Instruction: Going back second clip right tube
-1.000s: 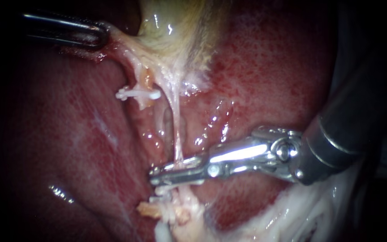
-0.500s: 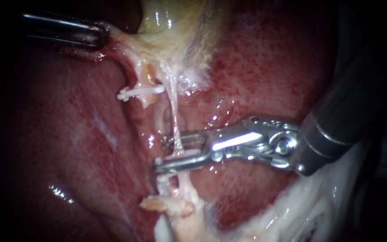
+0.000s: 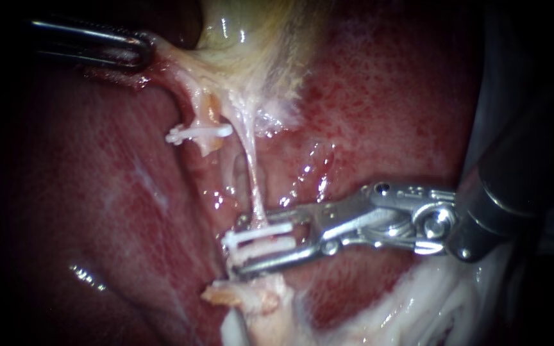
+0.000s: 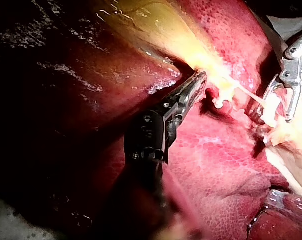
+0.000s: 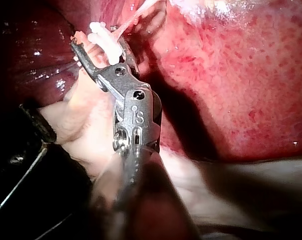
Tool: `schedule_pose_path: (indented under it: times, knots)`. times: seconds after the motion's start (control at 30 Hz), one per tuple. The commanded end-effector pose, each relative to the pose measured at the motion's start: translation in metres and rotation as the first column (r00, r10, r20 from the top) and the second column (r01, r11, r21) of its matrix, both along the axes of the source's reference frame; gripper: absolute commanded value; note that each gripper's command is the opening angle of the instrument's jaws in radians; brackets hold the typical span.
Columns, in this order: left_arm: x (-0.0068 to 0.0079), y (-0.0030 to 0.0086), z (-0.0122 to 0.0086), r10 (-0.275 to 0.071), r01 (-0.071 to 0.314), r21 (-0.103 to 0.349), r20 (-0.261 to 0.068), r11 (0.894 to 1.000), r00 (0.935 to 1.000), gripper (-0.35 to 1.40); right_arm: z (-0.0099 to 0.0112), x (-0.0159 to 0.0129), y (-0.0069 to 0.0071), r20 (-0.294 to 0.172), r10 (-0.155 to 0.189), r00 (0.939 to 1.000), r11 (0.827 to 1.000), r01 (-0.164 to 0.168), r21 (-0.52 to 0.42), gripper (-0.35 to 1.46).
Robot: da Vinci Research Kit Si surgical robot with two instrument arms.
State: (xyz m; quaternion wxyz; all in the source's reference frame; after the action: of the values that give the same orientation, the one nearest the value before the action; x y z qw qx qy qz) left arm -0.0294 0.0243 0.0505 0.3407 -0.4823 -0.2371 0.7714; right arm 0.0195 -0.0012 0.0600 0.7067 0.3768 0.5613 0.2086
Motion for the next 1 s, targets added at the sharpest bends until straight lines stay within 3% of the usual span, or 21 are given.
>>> schedule_pose_path:
  times: [0.03,0.13,0.3,0.5,0.67,0.8,1.0]
  knots:
    - [0.0000,0.0000,0.0000,0.000,0.000,0.000,0.000,1.000,1.0000,-0.35,0.0002,0.0000,0.0001,0.002,0.002,1.0000,1.000,-0.002,0.000,0.48]
    - [0.0000,0.0000,0.0000,0.000,0.000,0.000,0.000,1.000,1.0000,-0.35,0.0009,-0.0003,0.0006,0.004,0.018,0.9998,0.999,-0.018,-0.026,0.48]
    - [0.0000,0.0000,0.0000,0.000,0.000,0.000,0.000,1.000,1.0000,-0.35,0.0018,-0.0011,0.0016,0.061,0.051,0.9968,0.991,-0.043,-0.130,0.49]
    - [0.0001,0.0000,0.0000,0.000,0.000,0.000,0.000,1.000,1.0000,-0.35,0.0003,-0.0044,0.0028,0.085,0.070,0.9940,0.959,-0.044,-0.281,0.50]
    - [0.0001,0.0000,0.0000,0.000,0.000,0.000,0.000,1.000,1.0000,-0.35,-0.0014,-0.0081,0.0039,0.108,0.056,0.9926,0.922,-0.010,-0.387,0.50]
    - [0.0002,0.0000,0.0000,0.000,0.000,0.000,0.000,1.000,1.0000,-0.35,-0.0025,-0.0109,0.0046,0.108,0.057,0.9925,0.896,-0.003,-0.443,0.50]
    - [0.0001,0.0000,0.0000,0.000,0.000,0.000,0.000,1.000,1.0000,-0.35,-0.0033,-0.0133,0.0054,0.119,0.047,0.9917,0.891,0.012,-0.455,0.50]
